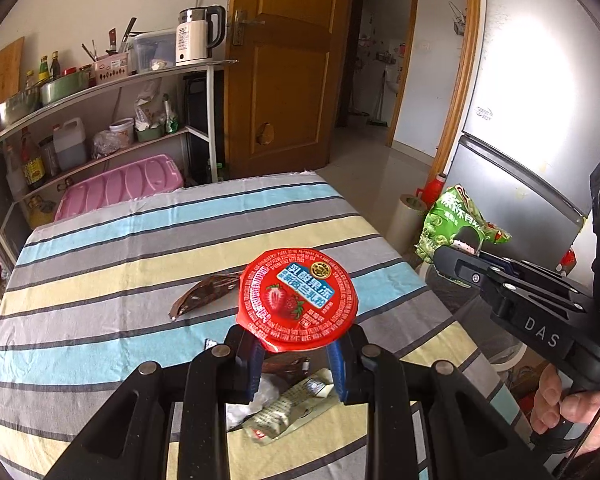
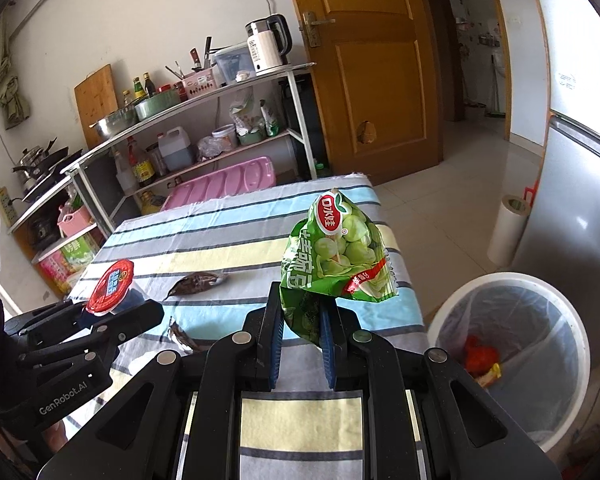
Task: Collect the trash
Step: 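Carry the red-lidded cup and green snack bag over the bin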
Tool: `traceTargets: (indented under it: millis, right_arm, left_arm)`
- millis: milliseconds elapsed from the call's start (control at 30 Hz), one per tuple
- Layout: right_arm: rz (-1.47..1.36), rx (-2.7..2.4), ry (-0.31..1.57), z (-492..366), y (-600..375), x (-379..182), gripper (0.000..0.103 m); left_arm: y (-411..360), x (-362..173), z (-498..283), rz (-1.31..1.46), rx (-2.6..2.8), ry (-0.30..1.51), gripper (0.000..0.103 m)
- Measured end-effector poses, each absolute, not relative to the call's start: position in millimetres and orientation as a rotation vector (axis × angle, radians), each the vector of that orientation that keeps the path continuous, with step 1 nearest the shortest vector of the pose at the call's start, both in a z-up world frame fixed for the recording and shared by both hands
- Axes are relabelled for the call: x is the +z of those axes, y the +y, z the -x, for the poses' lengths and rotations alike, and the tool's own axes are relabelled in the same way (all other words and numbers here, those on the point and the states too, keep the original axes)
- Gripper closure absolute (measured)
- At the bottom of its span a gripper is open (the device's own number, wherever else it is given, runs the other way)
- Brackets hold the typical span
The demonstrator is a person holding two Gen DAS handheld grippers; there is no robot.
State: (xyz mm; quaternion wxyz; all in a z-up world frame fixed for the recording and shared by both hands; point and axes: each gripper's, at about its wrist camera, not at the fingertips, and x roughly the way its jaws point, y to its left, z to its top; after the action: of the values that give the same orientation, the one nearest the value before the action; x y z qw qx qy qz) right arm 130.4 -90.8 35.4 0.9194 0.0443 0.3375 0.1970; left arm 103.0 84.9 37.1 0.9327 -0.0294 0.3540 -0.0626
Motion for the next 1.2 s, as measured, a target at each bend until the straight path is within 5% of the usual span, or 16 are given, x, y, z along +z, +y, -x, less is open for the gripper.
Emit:
traceTargets:
  millis: [700, 1200]
  right_arm:
    - [-0.147, 0.154, 0.695, -125.5, -237.2, 35.7, 0.086]
    - [-0.140, 0.061, 0.823, -129.9, -281.3, -10.5, 0.086]
  left_arm:
    - [-53.0, 36.2, -156.3, -0.032, -0.362, 0.746, 0.075]
    - [-116.8, -14.6, -174.0, -0.081, -0.419, 0.847, 0.075]
